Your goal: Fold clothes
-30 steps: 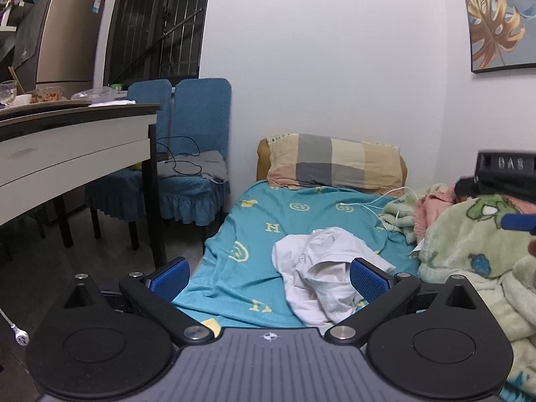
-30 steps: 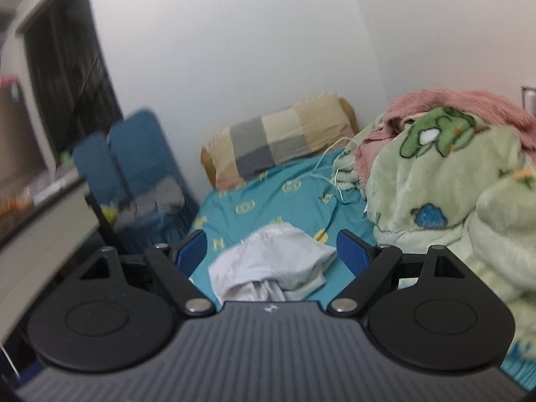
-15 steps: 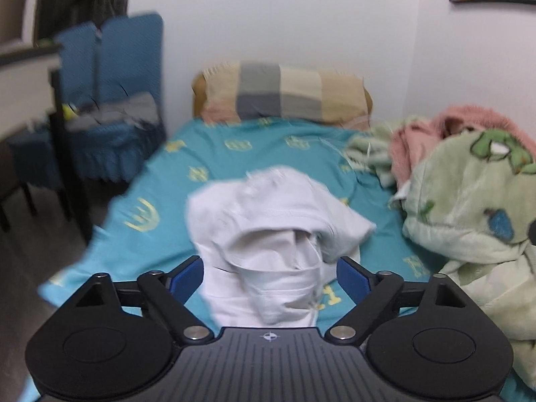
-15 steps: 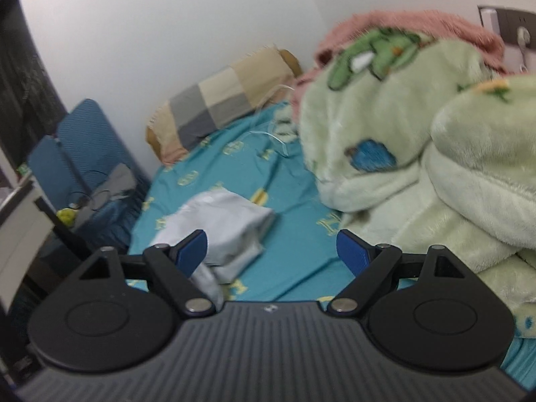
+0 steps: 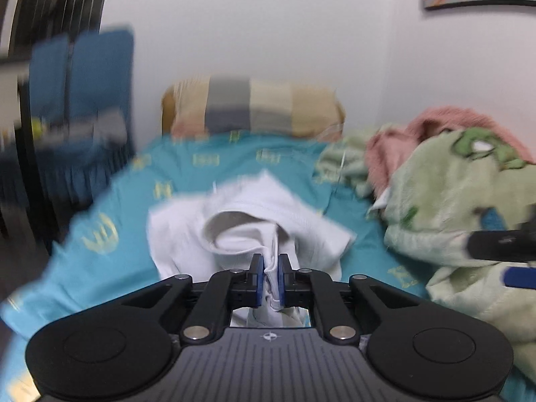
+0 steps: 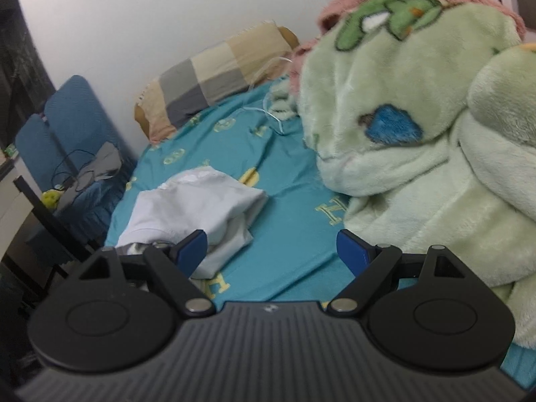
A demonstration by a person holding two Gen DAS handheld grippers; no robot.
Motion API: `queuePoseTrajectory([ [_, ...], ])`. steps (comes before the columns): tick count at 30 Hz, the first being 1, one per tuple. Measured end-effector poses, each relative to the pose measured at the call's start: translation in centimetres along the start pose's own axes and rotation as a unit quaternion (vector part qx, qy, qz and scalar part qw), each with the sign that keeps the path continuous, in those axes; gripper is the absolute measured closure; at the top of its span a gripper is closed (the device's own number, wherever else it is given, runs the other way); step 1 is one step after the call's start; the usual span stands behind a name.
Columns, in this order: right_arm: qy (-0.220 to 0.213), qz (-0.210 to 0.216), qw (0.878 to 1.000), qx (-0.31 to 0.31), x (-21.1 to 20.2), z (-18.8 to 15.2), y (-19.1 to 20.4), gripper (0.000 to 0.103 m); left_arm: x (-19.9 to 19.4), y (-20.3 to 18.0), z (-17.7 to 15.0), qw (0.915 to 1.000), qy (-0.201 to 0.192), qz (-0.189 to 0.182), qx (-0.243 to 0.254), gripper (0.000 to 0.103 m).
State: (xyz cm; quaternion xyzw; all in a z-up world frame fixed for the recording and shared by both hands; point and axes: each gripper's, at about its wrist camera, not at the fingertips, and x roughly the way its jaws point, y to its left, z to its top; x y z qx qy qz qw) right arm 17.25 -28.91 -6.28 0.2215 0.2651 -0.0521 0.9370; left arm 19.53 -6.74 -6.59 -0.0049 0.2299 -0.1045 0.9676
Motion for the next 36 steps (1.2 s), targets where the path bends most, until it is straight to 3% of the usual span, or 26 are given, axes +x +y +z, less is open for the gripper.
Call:
queuePoseTrajectory([
  [9,-0.051,0.055,0.996,-0.038,-3.9,-0.1,1.5,0.018,-13.5,2.9,3.7,0.9964,-0.074,-0.036,0.021,0.095],
  [14,-0.022,0.111,0.992,-0.063,-5.6,-1.5,3.5,0.023,-16.3,5.9,2.1,0.9958,-0.073,-0.051,-0.022,0.095],
  [18,0.011,0.146,0.981,-0.125,-5.9,-4.0,6.9,0.035,-18.5,8.3,0.8,0.9938,-0.071,-0.063,-0.057,0.095],
  [24,0.049,0.16,0.968,-0.186,-2.4,-6.1,11.6,0.052,-17.5,9.9,-0.6,0.9943,-0.04,-0.069,-0.072,0.095],
  [29,0.113,0.175,0.954,-0.216,0.8,-8.2,13.6,0.053,-16.1,11.4,-1.2,0.9927,-0.023,-0.061,-0.101,0.095],
  [31,0.117,0.167,0.952,-0.23,1.4,-8.8,13.7,0.055,-15.7,11.9,-1.2,0.9915,-0.018,-0.06,-0.114,0.095],
  [34,0.109,0.122,0.959,-0.232,2.3,-8.7,13.0,0.06,-15.4,12.5,-1.2,0.9901,-0.021,-0.057,-0.127,0.095],
  [36,0.109,0.096,0.966,-0.214,3.0,-8.2,12.0,0.072,-15.4,12.8,-1.1,0.989,-0.023,-0.056,-0.135,0.095],
])
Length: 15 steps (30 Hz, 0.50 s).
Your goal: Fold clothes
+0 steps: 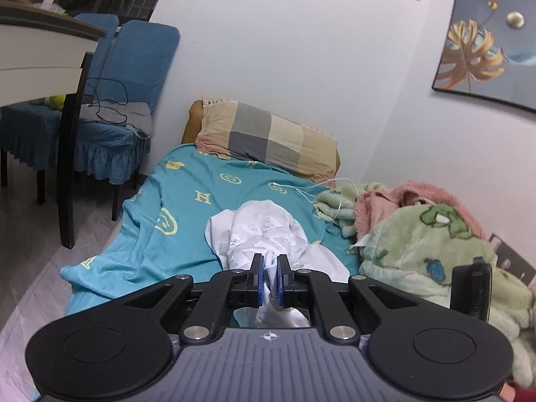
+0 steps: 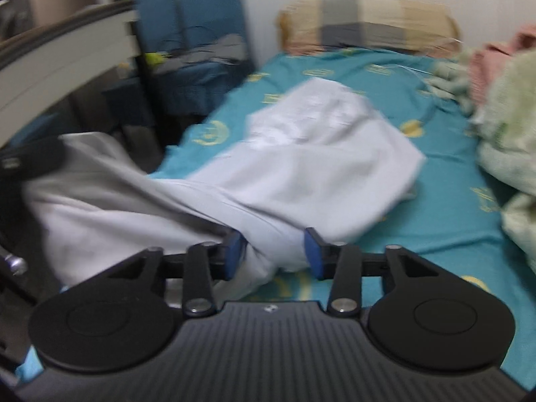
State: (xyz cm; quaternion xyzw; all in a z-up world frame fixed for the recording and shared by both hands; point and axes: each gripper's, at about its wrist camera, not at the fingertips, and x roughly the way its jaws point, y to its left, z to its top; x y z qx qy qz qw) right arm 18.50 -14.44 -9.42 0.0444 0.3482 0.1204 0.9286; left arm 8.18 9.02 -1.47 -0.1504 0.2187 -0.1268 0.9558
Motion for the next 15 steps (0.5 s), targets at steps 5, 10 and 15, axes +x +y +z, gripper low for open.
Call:
queuePoseTrajectory([
  [5,-0.021,-0.005,0.998,0.054,-0.5,0.4,-2.3,0.096,0.2,-0.2,0.2,1.0,-0.001,0.0,-0.002,0.095],
  [10,-0.109,-0.006,0.992,0.061,-5.0,1.7,-2.7,0.1,0.1,-1.4,-0.1,0.999,-0.009,0.007,0.042,0.095],
  [15,-0.169,0.017,0.984,0.054,-8.9,2.5,-3.1,0.1,-0.5,-2.2,0.0,0.998,-0.033,-0.003,0.054,0.095],
])
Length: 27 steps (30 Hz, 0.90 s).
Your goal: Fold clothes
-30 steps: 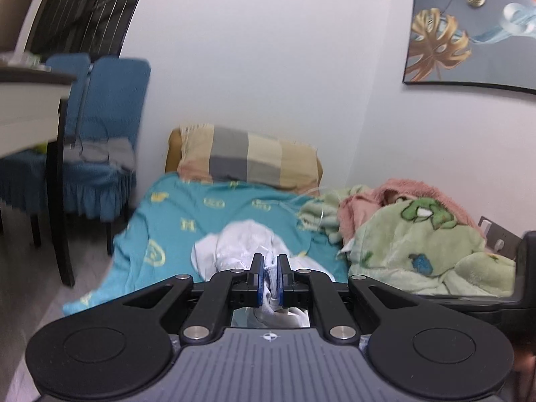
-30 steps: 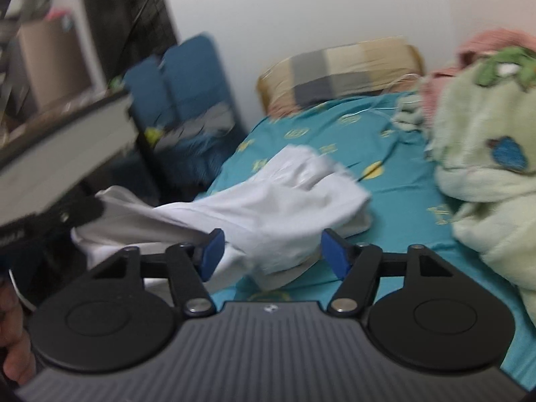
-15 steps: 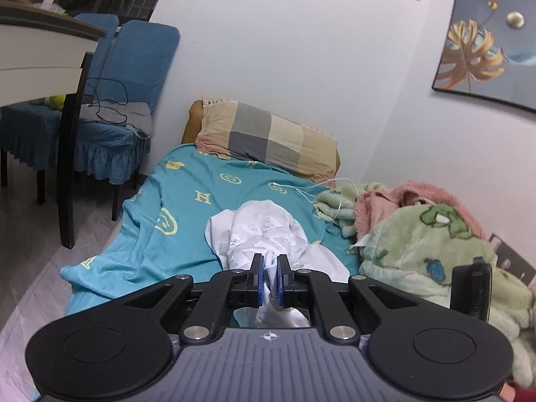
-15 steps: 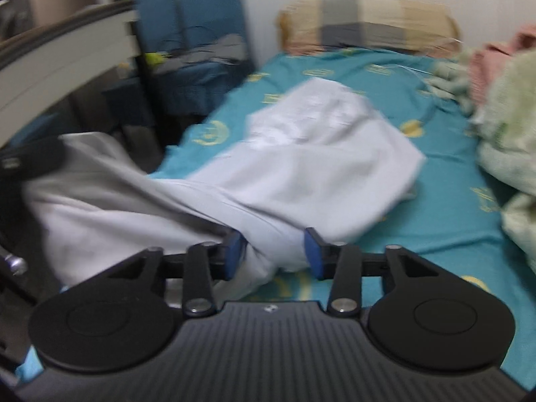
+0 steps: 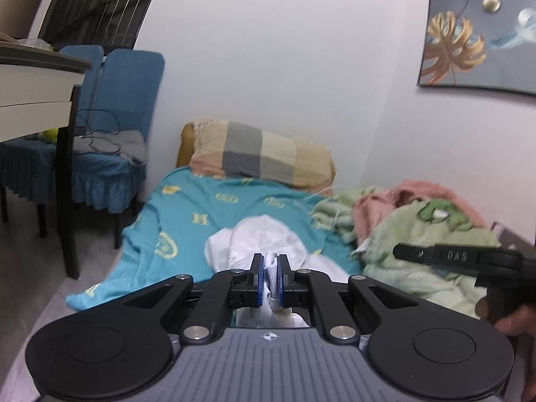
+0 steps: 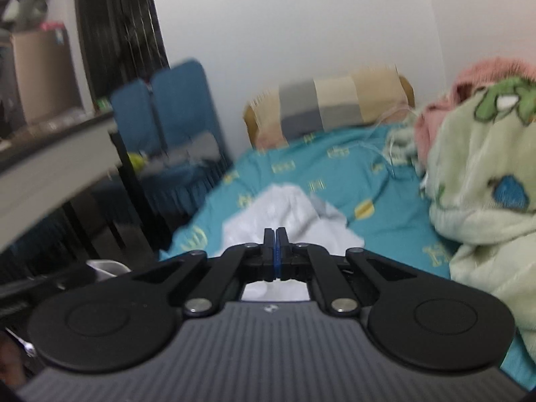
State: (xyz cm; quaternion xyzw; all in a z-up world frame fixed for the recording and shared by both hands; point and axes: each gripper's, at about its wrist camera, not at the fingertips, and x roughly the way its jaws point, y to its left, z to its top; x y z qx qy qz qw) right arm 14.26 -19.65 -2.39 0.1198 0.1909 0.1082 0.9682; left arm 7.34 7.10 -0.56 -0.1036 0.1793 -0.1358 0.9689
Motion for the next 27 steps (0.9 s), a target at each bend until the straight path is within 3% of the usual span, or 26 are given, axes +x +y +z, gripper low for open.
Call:
queuePoseTrajectory([
  [9,0.08,0.126,0.987,0.065,2.8,-1.3,0.5,0.096,-1.7,-0.6,0.6,0.9978,-0.038,-0.051,-0.02,0.096],
  [12,0.092,0.149,0.981,0.077,3.6,-1.5,1.1,0.095,-1.9,-0.8,0.7,0.9972,-0.041,-0.06,-0.016,0.103],
  [14,0.11,0.152,0.979,0.075,4.3,-1.7,1.5,0.095,-1.1,-0.4,0.3,0.9985,-0.017,-0.05,-0.014,0.103],
  [20,0.146,0.108,0.981,0.071,5.3,-2.7,1.4,0.092,1.6,0.6,-1.0,0.9973,0.068,-0.025,0.005,0.102],
  [23,0.152,0.081,0.982,0.08,4.9,-2.9,0.6,0.09,3.3,0.4,-2.7,0.99,0.13,-0.02,0.05,0.09],
  [25,0.15,0.079,0.981,0.091,4.7,-2.9,0.1,0.072,4.1,-0.1,-4.3,0.9825,0.164,-0.011,0.087,0.081],
  [26,0.149,0.079,0.981,0.097,4.6,-2.9,-0.2,0.052,4.5,-0.3,-5.1,0.9778,0.181,-0.007,0.106,0.076],
  [27,0.148,0.079,0.98,0.103,4.5,-2.9,-0.4,0.038,4.9,-0.5,-5.9,0.9723,0.198,-0.002,0.124,0.073],
])
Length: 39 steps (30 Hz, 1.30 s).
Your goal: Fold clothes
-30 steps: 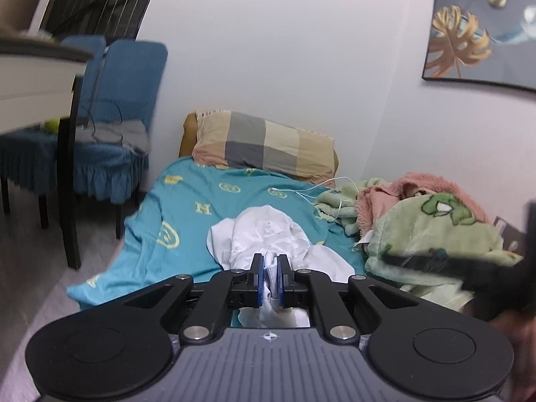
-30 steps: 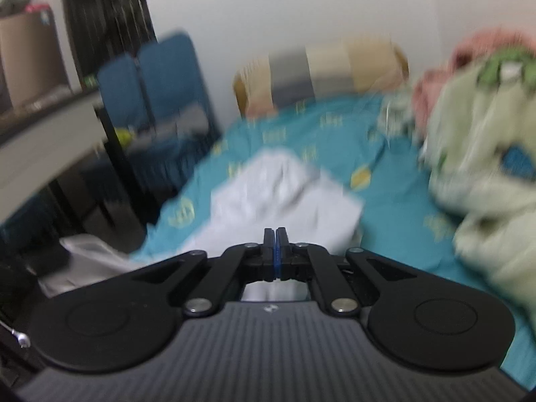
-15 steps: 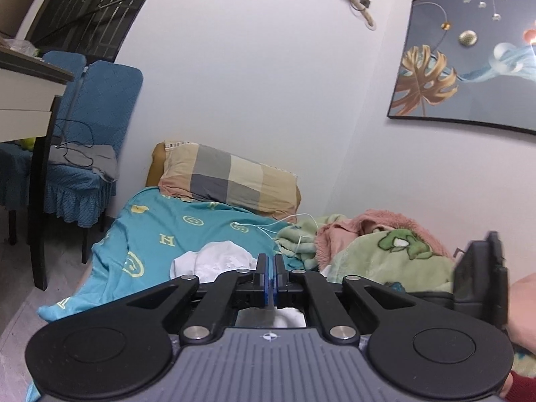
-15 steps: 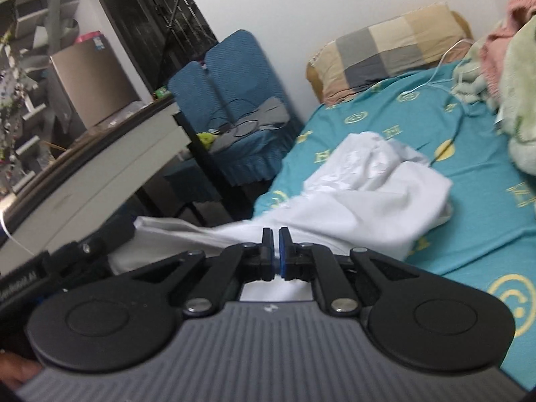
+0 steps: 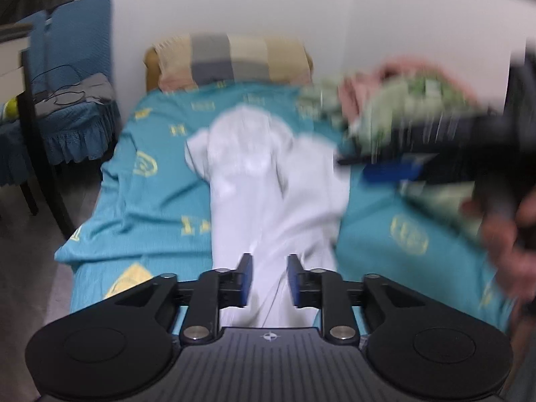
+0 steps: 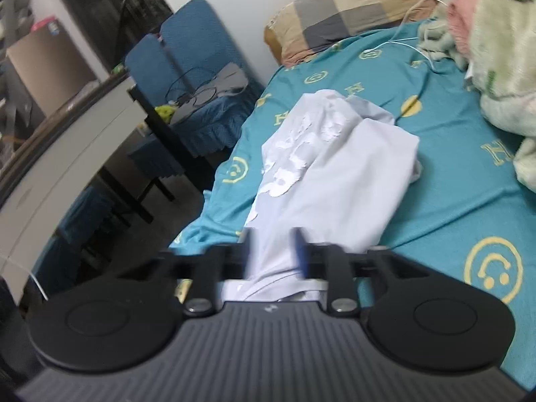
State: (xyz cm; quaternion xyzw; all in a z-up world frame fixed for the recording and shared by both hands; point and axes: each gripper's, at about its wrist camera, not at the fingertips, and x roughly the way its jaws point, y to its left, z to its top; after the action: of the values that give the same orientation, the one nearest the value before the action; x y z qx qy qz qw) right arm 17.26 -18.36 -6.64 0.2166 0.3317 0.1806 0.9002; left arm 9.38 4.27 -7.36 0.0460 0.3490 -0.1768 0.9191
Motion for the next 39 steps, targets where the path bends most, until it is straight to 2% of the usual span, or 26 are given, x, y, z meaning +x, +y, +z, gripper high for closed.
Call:
queuePoseTrajectory([
  [3,-0.005,0.003,1.0,0.018,-0.5,0.1,-0.7,0.037,2.0,-0.7,-1.6,0.9964,0.053,0.052,0.042,0.071],
  [5,-0.009,0.004,1.0,0.029,-0.8,0.2,-1.2,0.037,3.0,-0.5,-2.2,0.9931,0.077,0.073,0.05,0.071],
  [7,-0.005,0.002,1.0,0.029,-0.5,0.3,-1.3,0.037,3.2,-0.5,-2.1,0.9928,0.075,0.077,0.053,0.071],
  [9,-0.002,0.001,1.0,0.019,-0.2,0.2,-1.1,0.037,3.3,-0.5,-2.0,0.9925,0.073,0.081,0.055,0.078],
  [10,-0.001,0.0,1.0,0.006,0.0,0.0,-0.8,0.037,3.4,-0.5,-1.9,0.9924,0.072,0.083,0.056,0.094],
  [12,0.001,0.0,1.0,-0.018,0.2,-0.3,-0.1,0.037,3.6,-0.5,-1.8,0.9921,0.07,0.087,0.058,0.096],
  [15,0.004,-0.002,0.998,-0.055,0.6,-0.8,0.9,0.037,1.3,-0.4,-0.2,0.9947,0.009,0.098,0.03,0.097],
  [17,0.006,-0.002,0.997,-0.079,0.9,-1.1,1.6,0.037,-1.1,0.1,1.1,0.9954,-0.044,0.085,-0.006,0.098],
  [22,0.011,-0.004,0.99,-0.14,1.6,-2.0,3.2,0.037,-5.8,0.1,2.9,0.9854,-0.156,0.037,-0.056,0.098],
  [26,-0.009,-0.02,0.985,-0.172,2.2,-2.4,4.9,0.038,-6.8,0.2,3.5,0.9804,-0.178,0.01,-0.084,0.098],
  [30,-0.028,-0.128,0.983,-0.127,3.4,-1.5,3.1,0.039,-6.8,0.5,3.0,0.9759,-0.189,0.006,-0.109,0.098],
  [34,0.022,-0.213,0.976,-0.045,4.9,-1.2,-1.9,0.039,-7.1,1.3,2.9,0.9706,-0.203,0.0,-0.129,0.098],
  [36,0.043,-0.224,0.974,-0.003,5.3,-1.2,-4.1,0.038,-7.2,1.5,2.8,0.9696,-0.204,-0.002,-0.135,0.098],
  [38,0.009,-0.218,0.976,0.01,4.4,-0.8,-4.4,0.039,-7.2,1.7,2.8,0.97,-0.2,-0.003,-0.139,0.098],
  [39,-0.009,-0.215,0.976,0.016,3.9,-0.5,-4.6,0.044,-7.1,1.7,2.7,0.9707,-0.196,-0.001,-0.139,0.098],
])
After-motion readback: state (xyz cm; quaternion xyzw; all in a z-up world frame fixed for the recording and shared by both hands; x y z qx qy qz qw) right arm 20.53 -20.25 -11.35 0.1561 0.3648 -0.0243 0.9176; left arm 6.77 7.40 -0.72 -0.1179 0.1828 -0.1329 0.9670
